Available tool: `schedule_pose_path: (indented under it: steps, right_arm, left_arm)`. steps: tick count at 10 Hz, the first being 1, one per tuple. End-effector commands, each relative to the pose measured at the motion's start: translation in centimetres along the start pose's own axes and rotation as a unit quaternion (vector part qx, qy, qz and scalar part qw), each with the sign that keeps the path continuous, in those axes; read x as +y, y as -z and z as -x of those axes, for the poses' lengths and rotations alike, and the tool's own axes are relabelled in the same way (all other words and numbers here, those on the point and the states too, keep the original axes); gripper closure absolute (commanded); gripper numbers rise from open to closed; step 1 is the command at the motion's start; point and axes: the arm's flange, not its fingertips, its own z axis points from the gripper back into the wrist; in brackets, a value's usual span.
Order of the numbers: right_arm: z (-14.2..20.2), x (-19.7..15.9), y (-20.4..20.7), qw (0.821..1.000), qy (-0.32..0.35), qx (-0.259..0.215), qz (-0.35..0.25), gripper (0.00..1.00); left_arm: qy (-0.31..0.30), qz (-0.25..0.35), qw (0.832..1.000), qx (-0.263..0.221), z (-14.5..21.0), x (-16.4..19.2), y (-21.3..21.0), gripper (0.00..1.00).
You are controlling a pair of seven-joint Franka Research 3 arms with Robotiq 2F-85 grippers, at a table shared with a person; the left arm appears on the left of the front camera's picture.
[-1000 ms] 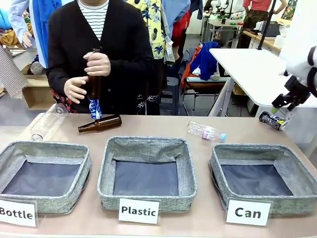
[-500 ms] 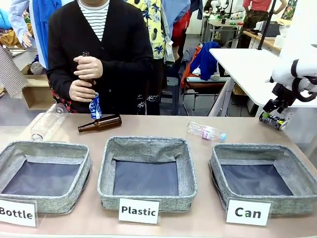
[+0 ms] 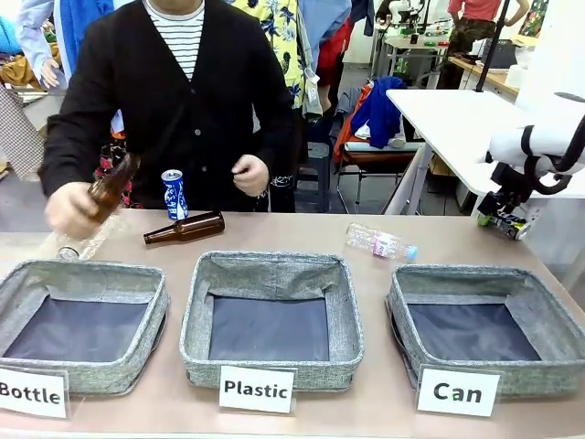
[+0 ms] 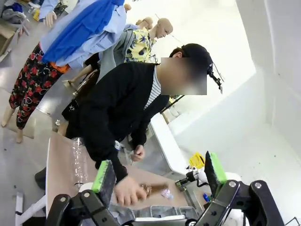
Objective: Sort the can waste into the basket.
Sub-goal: Pick up the can waste from the table and place it in the right Fabric basket.
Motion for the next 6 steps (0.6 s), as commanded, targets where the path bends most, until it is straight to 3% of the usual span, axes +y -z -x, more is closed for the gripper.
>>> schedule_pose_path:
  steps: [1,3,4,5,6]
  right_arm:
    - [-2.1,-1.1,0.0,1.0,-0.001,0.015,-0.001,0.0]
    - [-2.1,-1.1,0.4,1.0,0.009,0.025,-0.009,0.0]
    - [-2.1,-1.1,0.5,0.999,0.016,0.034,-0.009,0.59]
    - [-2.1,-1.1,0.5,0.999,0.018,0.033,-0.019,0.6]
    - [-2.0,-1.1,0.5,0.999,0.02,0.035,-0.022,1.0]
  left_arm:
    - [0.011,0.008,1.0,-0.003,-1.0,-0.4,0.0,0.0]
    - [0.012,0.011,1.0,0.005,-0.8,-0.3,0.4,0.0]
    - [0.016,0.015,1.0,0.012,-0.7,-0.5,0.8,0.0]
    - [0.018,0.02,0.999,0.019,-0.7,-0.6,1.2,0.0]
    - [0.018,0.023,0.999,0.024,-0.6,-0.5,1.3,0.0]
